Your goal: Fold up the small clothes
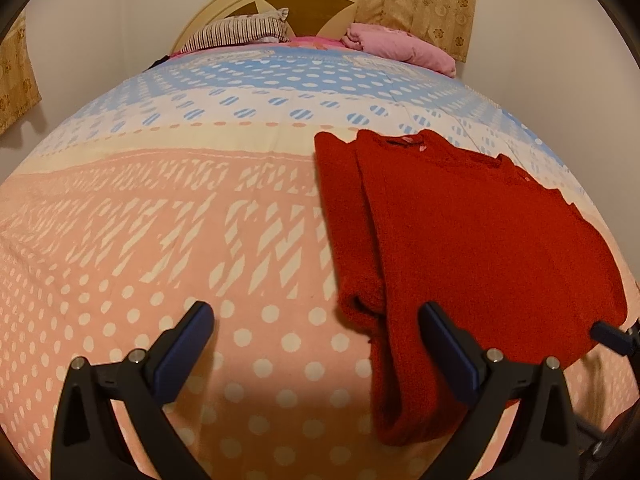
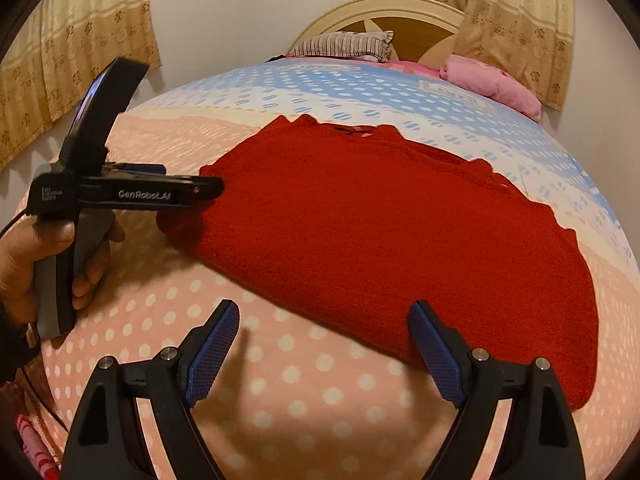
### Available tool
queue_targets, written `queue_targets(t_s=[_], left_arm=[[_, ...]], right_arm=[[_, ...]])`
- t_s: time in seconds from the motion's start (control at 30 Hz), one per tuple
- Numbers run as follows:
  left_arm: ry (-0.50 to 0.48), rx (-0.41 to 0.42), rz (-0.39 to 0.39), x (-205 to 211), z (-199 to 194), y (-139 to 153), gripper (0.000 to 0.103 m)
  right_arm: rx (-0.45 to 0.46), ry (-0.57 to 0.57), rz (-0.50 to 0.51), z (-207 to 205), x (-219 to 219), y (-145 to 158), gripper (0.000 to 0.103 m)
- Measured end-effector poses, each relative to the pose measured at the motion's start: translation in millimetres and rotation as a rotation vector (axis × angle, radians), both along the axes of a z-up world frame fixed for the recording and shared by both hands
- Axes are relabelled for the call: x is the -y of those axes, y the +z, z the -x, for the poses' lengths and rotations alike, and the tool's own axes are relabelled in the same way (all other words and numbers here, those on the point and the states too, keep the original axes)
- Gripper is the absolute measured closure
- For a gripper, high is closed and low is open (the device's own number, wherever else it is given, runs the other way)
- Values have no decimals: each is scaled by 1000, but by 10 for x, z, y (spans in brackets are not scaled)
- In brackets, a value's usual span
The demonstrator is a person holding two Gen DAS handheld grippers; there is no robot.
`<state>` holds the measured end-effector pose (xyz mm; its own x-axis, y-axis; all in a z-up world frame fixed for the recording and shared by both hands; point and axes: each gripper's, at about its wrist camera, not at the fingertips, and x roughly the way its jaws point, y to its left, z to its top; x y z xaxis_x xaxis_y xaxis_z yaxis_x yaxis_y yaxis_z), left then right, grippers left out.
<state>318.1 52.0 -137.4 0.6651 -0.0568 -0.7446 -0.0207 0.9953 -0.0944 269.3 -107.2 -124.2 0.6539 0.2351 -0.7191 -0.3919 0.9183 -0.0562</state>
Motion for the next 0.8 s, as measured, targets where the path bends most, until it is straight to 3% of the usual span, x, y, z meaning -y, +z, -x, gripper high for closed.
queue_targets(t_s=[0.4,0.53,0.7,0.8], left_arm=[[-22,35,-1,39,-108,102,0],[-24,33,61,-73,-188,96,0],[-38,-11,224,-260,-344,6,0],[-52,1,284,-292,-403,4,0]], right_arm=[[69,79,99,73,-414,-28,16],[89,91,118,93,-502,-26,16],[108,101,130,70,-619,-26,16],[127,111,155,85,-717,-27,16]])
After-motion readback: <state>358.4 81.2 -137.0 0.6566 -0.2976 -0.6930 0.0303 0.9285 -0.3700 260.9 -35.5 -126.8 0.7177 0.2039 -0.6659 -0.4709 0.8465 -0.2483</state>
